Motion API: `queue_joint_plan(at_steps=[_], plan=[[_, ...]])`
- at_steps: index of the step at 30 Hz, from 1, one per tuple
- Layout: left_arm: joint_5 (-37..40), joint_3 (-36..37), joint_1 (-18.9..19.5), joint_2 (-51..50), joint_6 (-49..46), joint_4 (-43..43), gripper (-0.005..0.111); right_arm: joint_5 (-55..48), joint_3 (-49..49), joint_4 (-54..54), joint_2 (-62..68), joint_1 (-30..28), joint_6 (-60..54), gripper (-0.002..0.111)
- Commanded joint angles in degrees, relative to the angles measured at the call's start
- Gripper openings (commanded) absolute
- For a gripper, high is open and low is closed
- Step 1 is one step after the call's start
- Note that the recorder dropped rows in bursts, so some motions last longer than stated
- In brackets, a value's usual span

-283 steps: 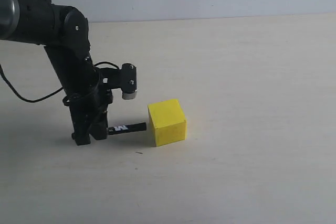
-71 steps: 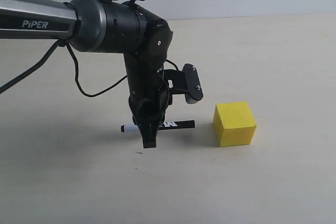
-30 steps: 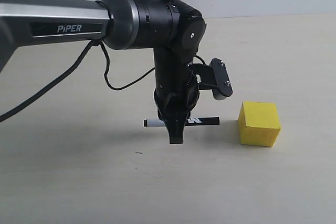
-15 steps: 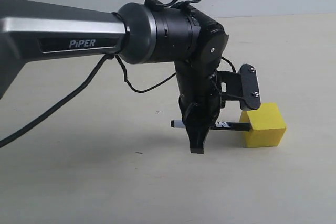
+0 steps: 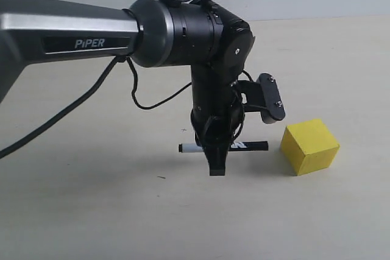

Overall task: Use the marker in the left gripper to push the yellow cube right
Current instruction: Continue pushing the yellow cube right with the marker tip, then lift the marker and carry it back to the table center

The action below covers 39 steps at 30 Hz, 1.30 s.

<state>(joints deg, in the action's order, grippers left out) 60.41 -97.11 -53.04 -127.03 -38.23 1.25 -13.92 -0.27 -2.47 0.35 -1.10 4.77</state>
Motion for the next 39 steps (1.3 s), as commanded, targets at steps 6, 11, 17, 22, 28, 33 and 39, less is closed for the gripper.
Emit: queue_joint_plan(at_steps=[6,11,17,22,28,33,39], plan=[[-10.72,-0.36,-3.58,-1.69,3.29,2.67,0.0,0.26,0.27,0.32,-0.35,-0.29,-0.17,0.0],[-6.54,-0.36,-1.57,-0.83,6.57,5.85,0.0,0.26,0.27,0.32,-0.35,-0.29,-0.17,0.0],[-15.16,-0.36,-3.78,-0.94,6.98,4.45,0.0,0.26,0.27,0.32,-0.35,-0.29,-0.17,0.0],[-14.08,-0.36,-4.51,-0.92,5.92,5.69,0.0,0.26,0.27,0.32,-0.35,-0.29,-0.17,0.0],[-7.7,-0.36,-2.75,-0.92,6.06,7.48,0.0,0.26,0.27,0.32,-0.35,-0.29,-0.17,0.0],[-8.91,-0.36,-2.49,-0.92,6.06,5.95,0.0,0.26,0.27,0.32,-0.35,-0.29,-0.17,0.0],[-11.9,-0.36,-4.54,-1.51,5.29,3.97,0.0,0.26,0.27,0.32,-0.35,-0.29,-0.17,0.0]])
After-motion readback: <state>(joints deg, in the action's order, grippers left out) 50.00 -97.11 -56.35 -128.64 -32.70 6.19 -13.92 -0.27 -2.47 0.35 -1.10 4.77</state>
